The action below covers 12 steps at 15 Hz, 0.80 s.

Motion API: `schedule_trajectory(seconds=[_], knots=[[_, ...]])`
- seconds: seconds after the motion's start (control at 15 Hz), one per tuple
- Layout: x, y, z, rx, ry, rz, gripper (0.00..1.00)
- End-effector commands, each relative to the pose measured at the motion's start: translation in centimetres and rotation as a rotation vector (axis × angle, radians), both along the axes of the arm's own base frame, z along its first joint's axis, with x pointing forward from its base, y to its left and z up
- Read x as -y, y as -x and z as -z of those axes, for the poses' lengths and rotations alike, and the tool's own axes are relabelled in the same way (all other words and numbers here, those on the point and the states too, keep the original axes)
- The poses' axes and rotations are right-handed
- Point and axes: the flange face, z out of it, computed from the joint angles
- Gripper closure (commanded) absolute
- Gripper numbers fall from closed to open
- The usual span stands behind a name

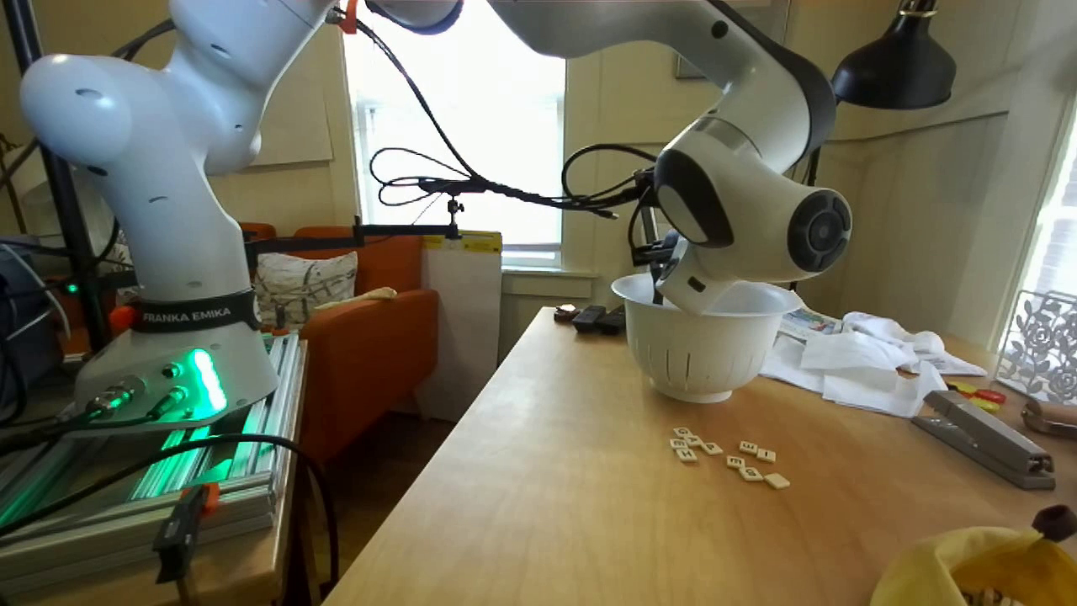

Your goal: Use the spatula to stir in the white bowl

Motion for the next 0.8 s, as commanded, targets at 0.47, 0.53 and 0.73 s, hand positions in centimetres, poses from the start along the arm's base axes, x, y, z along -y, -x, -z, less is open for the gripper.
schedule_trajectory(seconds=[0.47, 0.53, 0.73], knots=[[1.6, -1.6, -0.4, 0.024, 0.251, 0.049, 0.94], [1.5, -1.7, -0.3, 0.052, 0.252, 0.049, 0.94], [1.4, -1.9, 0.0, 0.146, 0.247, 0.055, 0.94]])
